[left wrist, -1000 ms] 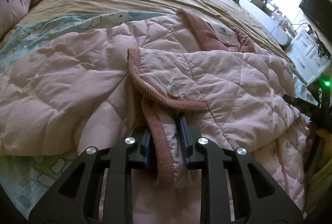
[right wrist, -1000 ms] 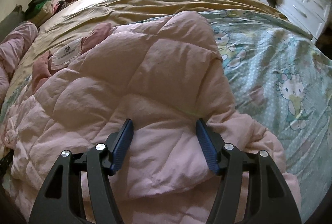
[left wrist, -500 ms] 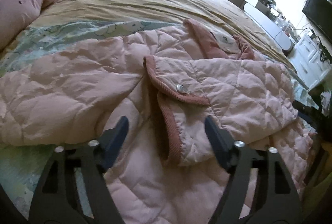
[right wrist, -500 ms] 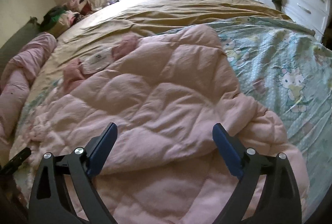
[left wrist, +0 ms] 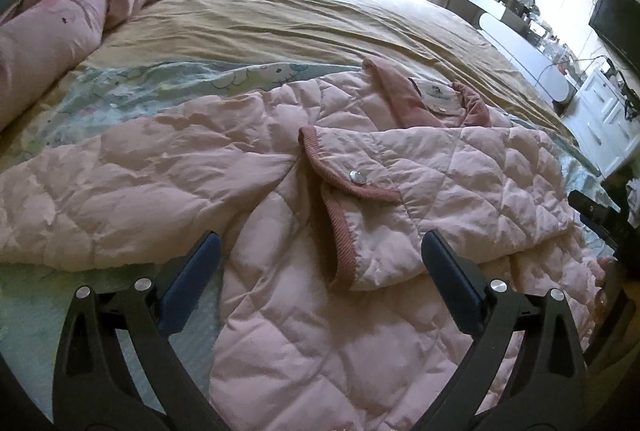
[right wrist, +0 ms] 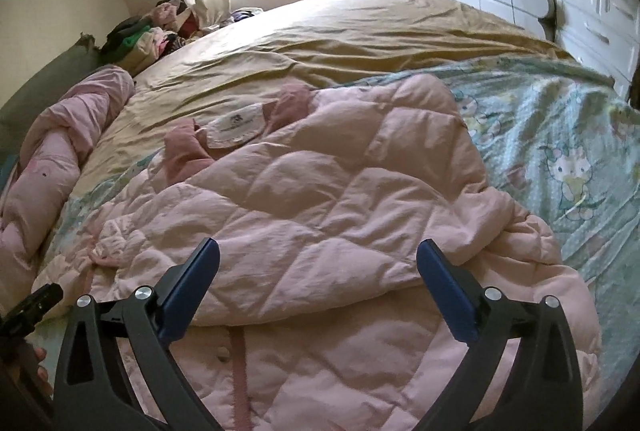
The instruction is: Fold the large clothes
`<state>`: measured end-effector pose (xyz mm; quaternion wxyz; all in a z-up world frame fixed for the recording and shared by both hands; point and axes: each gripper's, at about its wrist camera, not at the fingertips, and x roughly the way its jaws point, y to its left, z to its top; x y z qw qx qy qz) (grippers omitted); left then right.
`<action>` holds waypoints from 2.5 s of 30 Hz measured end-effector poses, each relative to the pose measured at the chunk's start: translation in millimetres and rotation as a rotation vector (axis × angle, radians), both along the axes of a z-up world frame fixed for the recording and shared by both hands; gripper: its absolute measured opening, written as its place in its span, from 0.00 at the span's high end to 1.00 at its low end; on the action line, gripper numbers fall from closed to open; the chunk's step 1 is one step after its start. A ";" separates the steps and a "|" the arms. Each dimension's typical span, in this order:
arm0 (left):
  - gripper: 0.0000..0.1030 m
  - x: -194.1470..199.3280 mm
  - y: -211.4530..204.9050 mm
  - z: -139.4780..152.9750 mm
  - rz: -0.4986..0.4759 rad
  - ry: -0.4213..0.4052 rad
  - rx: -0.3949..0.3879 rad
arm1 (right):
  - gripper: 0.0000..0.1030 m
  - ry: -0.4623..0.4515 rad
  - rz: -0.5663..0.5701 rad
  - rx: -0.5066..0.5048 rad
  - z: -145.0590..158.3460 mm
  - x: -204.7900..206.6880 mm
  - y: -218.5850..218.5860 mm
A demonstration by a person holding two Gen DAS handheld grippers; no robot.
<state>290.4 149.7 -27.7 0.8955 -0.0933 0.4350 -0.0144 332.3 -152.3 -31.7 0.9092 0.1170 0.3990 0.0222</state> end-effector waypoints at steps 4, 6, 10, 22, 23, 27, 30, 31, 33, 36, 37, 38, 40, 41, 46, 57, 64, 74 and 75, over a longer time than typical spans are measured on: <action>0.09 -5.8 9.4 1.1 0.029 0.010 -0.018 | 0.05 -0.025 0.036 -0.015 10.5 -6.7 18.4; 0.09 -10.8 14.5 2.7 0.034 0.010 -0.024 | 0.05 -0.040 0.052 -0.026 15.2 -9.7 28.2; 0.09 -21.8 28.4 6.0 0.070 0.004 -0.011 | 0.05 -0.061 0.092 -0.020 26.1 -14.7 50.3; 0.09 -44.7 67.4 19.7 0.162 -0.029 -0.030 | 0.04 -0.100 0.186 -0.031 51.9 -26.3 108.7; 0.09 -46.8 70.6 20.7 0.169 -0.031 -0.034 | 0.04 -0.102 0.193 -0.035 53.2 -27.8 113.1; 0.09 -53.5 82.6 24.8 0.199 -0.042 -0.040 | 0.04 -0.108 0.223 -0.034 57.8 -32.3 129.3; 0.09 -58.8 93.0 28.7 0.225 -0.052 -0.047 | 0.04 -0.117 0.247 -0.043 62.0 -35.4 141.7; 0.09 -59.8 95.6 29.8 0.232 -0.055 -0.048 | 0.04 -0.119 0.253 -0.047 63.1 -36.5 145.5; 0.09 -62.4 100.9 31.5 0.245 -0.058 -0.050 | 0.04 -0.123 0.274 -0.051 66.1 -38.1 154.9; 0.09 -67.0 109.2 34.7 0.264 -0.068 -0.054 | 0.04 -0.128 0.289 -0.048 69.5 -39.9 166.4; 0.09 -68.4 112.2 35.6 0.272 -0.070 -0.054 | 0.04 -0.129 0.291 -0.046 70.0 -40.1 168.9; 0.09 -69.4 114.5 36.2 0.278 -0.072 -0.055 | 0.04 -0.130 0.298 -0.043 71.2 -40.4 173.2; 0.09 -71.6 120.1 37.0 0.295 -0.074 -0.052 | 0.04 -0.134 0.313 -0.039 73.7 -41.2 180.6; 0.09 -73.0 122.9 37.0 0.304 -0.075 -0.045 | 0.04 -0.138 0.323 -0.037 75.4 -41.7 185.4; 0.09 -79.3 139.3 35.0 0.344 -0.067 -0.032 | 0.04 -0.144 0.374 -0.043 79.9 -44.9 212.0; 0.09 -91.4 187.9 23.4 0.463 -0.040 -0.080 | 0.04 -0.151 0.482 -0.059 85.0 -47.4 268.8; 0.09 -95.4 219.1 10.7 0.536 -0.013 -0.139 | 0.04 -0.153 0.536 -0.055 78.9 -45.7 303.1; 0.09 -101.4 269.1 -26.1 0.695 0.063 -0.171 | 0.04 -0.108 0.681 -0.119 50.4 -49.1 366.5; 0.09 -101.2 272.4 -29.2 0.701 0.069 -0.182 | 0.04 -0.104 0.692 -0.126 48.2 -49.8 371.2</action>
